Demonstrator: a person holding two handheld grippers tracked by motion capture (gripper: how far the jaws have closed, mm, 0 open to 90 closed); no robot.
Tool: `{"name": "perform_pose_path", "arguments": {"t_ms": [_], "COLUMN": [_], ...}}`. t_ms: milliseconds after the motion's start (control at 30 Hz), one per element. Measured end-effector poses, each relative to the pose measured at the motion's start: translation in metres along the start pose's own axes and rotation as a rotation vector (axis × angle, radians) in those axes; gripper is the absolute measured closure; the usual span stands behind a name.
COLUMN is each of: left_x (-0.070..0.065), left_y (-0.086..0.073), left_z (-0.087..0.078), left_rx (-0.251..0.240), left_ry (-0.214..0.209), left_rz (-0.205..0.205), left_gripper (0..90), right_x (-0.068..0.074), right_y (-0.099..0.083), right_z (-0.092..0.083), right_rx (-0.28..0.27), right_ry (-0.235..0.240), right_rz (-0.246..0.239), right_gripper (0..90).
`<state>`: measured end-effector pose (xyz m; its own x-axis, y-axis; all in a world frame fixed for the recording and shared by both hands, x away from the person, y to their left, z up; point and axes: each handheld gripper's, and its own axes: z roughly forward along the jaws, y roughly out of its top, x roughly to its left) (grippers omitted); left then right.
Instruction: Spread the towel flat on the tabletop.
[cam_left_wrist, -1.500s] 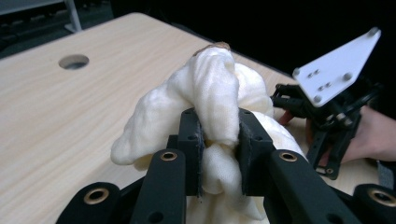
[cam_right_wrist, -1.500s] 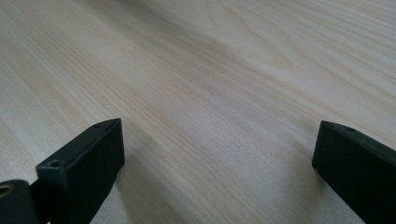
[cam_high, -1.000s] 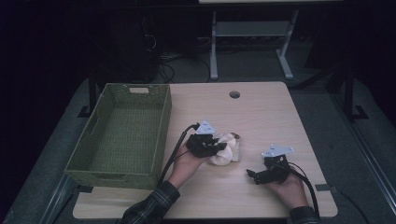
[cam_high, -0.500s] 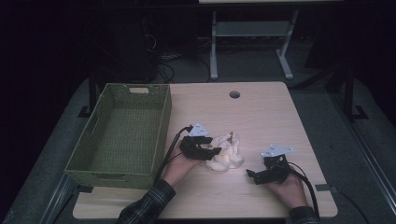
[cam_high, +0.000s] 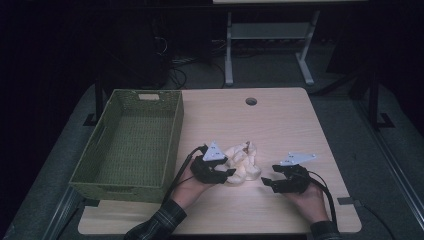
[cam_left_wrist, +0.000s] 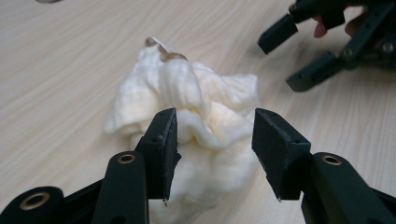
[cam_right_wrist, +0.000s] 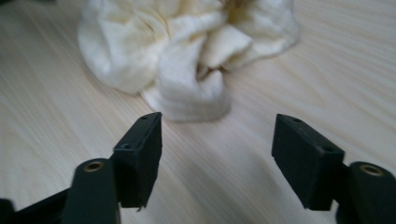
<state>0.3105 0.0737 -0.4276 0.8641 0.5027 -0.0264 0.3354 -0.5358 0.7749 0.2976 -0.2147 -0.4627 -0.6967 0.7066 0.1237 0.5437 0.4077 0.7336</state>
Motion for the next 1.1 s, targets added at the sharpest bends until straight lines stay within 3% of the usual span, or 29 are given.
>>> {"name": "perform_pose_path", "arguments": {"t_ms": [167,233,433,533,633,700,900,1100], "left_x": [-0.006,-0.009,-0.011,-0.01,-0.006,-0.002,0.001,0.015], "left_y": [-0.005,-0.007,-0.014,-0.015,-0.012,-0.011,-0.005,-0.004], "left_z": [0.014,0.02,0.038,0.039,0.038,0.037,0.024,0.008], "left_rx": [0.032,0.051,0.12,0.122,0.124,0.123,0.054,0.001], "left_ry": [-0.024,-0.027,0.008,0.034,0.026,0.002,-0.012,0.014], "left_rz": [-0.003,0.015,0.068,0.077,0.046,0.02,-0.005,-0.056], "left_gripper": [48.9,47.8,47.2,56.5,72.4,77.5,78.7,78.6], "right_x": [0.003,0.003,0.006,0.007,0.006,0.004,0.0,-0.012], "right_y": [0.01,0.014,0.02,0.02,0.018,0.016,0.016,0.012], "right_z": [0.007,0.013,0.026,0.025,0.023,0.022,0.01,-0.004], "right_rx": [-0.027,-0.02,0.004,0.004,0.0,-0.005,-0.028,-0.035], "right_ry": [0.041,0.041,0.051,0.058,0.06,0.072,0.043,-0.004], "right_rz": [-0.023,-0.035,-0.059,-0.069,-0.059,-0.06,-0.059,-0.04], "right_gripper": [46.2,48.2,59.8,71.0,80.8,84.6,86.1,86.6]}}
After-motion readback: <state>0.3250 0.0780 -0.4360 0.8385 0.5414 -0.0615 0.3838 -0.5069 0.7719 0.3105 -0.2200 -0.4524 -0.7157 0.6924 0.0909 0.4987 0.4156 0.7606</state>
